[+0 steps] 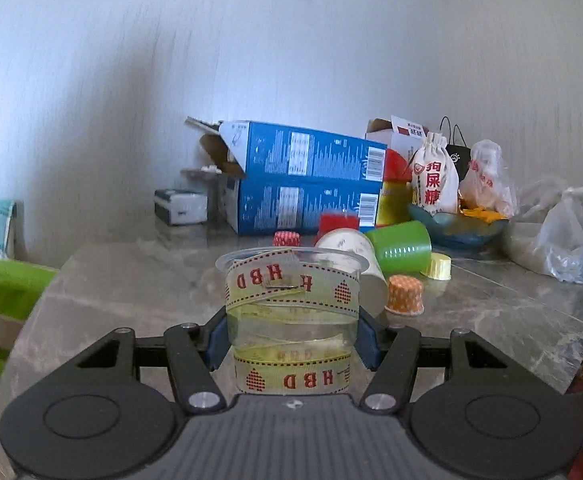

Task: Flip cup upright
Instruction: 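Rotate the held clear cup upright with the left gripper, then lower the clear cup onto the table and open the left gripper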

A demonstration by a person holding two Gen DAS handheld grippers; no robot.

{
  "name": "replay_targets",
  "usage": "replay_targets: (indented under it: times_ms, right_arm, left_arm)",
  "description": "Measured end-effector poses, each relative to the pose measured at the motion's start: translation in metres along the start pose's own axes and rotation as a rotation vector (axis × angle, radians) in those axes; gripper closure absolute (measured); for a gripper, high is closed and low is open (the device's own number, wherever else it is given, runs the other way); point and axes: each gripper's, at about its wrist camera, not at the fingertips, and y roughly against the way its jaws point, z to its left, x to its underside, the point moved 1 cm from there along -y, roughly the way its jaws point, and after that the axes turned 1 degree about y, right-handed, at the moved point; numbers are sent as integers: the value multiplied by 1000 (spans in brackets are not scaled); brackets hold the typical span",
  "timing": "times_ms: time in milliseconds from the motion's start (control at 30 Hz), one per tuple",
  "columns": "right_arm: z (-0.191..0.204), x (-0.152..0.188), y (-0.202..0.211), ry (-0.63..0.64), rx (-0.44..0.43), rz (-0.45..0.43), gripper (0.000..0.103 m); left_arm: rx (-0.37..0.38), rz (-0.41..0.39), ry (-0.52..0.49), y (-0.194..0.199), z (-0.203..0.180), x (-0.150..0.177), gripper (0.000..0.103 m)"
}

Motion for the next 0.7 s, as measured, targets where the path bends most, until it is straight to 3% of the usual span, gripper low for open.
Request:
replay_targets:
  times_ms: [400,700]
  right_arm:
    - [-1,16,2,10,-16,15,1]
    - [13,18,5,51,-8,2,1]
  left_arm:
    - [0,-36,-51,16,-2,14,37]
    - [33,-49,-52,25,4,17,27]
